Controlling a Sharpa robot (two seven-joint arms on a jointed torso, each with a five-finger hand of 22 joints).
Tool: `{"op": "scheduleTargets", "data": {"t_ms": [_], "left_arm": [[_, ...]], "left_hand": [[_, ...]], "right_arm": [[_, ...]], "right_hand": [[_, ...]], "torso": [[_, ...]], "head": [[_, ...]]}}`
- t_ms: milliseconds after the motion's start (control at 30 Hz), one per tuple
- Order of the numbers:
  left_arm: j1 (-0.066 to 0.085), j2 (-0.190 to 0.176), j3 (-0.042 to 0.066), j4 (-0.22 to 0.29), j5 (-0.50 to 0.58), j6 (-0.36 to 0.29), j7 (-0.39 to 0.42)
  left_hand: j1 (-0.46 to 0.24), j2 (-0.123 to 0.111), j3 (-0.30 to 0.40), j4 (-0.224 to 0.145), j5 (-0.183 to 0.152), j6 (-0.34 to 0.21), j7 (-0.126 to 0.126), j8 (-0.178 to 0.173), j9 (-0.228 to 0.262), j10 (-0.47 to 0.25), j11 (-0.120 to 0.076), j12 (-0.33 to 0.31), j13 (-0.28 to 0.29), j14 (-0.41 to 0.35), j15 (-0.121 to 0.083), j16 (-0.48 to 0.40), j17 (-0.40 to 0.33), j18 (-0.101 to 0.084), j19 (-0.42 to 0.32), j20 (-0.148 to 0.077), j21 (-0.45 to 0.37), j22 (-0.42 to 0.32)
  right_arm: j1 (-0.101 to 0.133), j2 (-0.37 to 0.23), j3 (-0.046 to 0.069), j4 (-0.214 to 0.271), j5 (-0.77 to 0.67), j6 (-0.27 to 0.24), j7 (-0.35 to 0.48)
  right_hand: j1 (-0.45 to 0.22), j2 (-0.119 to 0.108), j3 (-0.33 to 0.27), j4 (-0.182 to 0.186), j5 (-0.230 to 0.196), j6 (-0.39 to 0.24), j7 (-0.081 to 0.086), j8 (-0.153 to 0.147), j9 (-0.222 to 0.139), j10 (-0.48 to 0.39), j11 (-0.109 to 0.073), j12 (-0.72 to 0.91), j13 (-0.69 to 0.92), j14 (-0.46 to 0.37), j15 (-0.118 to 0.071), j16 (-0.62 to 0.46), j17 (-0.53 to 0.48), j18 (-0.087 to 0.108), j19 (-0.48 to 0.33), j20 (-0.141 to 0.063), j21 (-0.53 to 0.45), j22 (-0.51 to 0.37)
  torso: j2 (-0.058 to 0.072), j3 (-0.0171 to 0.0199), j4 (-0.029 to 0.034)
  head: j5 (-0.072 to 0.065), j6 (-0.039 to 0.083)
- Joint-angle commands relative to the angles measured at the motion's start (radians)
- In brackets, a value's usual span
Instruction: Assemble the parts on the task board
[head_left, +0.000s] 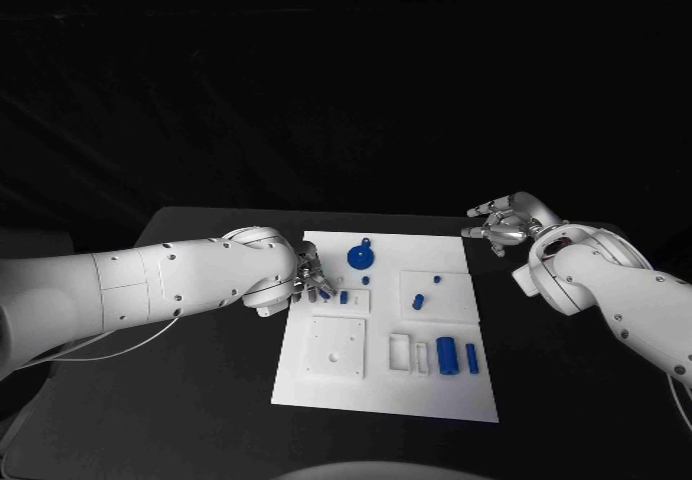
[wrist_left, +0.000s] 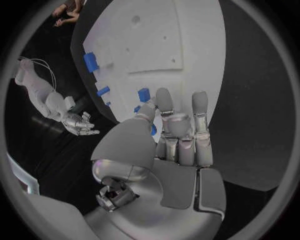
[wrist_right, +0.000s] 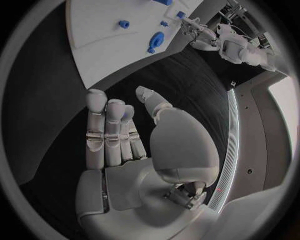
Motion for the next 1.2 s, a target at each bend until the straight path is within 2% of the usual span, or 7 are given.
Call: {"op": "scheduleTargets", "data": {"t_ms": [33, 833, 1200], "left_arm": [[-0.001, 0.003, 0.0, -0.001, -0.021, 0.022, -0.003], [-0.003, 0.005, 0.001, -0.003, -0.036, 0.082, -0.002], [-0.004, 0.003, 0.001, -0.006, -0.039, 0.088, -0.002]], "left_hand": [[0.001, 0.011, 0.0, -0.009, 0.005, 0.075, -0.07, 0.001, 0.167, 0.047, -0.007, 0.005, -0.001, 0.008, -0.002, -0.006, 0.003, 0.017, 0.005, 0.004, 0.003, 0.001], [0.0, 0.012, 0.001, -0.014, 0.004, 0.075, -0.069, -0.003, 0.166, 0.047, -0.006, 0.003, -0.003, 0.008, -0.001, -0.01, 0.004, 0.018, 0.004, 0.005, 0.002, 0.001], [-0.001, 0.013, 0.0, -0.015, 0.003, 0.076, -0.069, -0.004, 0.165, 0.047, -0.006, 0.003, -0.004, 0.008, -0.001, -0.011, 0.006, 0.019, 0.003, 0.007, 0.002, 0.002]], "right_arm": [[-0.001, 0.0, 0.0, 0.001, -0.006, 0.013, 0.004], [-0.001, -0.001, 0.0, 0.002, -0.006, 0.016, 0.003], [-0.001, -0.002, 0.0, 0.001, -0.006, 0.018, 0.003]], "right_hand": [[0.001, 0.006, -0.004, 0.001, 0.005, -0.006, 0.003, -0.003, 0.0, -0.009, 0.001, 0.001, -0.001, -0.009, 0.0, 0.001, -0.001, 0.017, 0.001, 0.002, -0.005, 0.045], [-0.002, 0.007, -0.002, 0.001, 0.005, -0.004, 0.003, -0.003, 0.0, -0.009, 0.001, 0.002, -0.001, -0.009, 0.0, 0.002, -0.001, 0.017, 0.001, 0.002, -0.004, 0.045], [-0.002, 0.007, -0.002, 0.001, 0.005, -0.004, 0.003, -0.003, 0.0, -0.009, 0.001, 0.002, -0.001, -0.009, 0.0, 0.002, -0.001, 0.017, 0.001, 0.002, -0.004, 0.045]], "torso": [[0.0, 0.0003, -0.0002], [0.0, 0.0004, 0.0], [0.0, 0.0001, 0.0002]], "head": [[0.0, -0.001], [-0.001, -0.004], [-0.001, -0.008]]}}
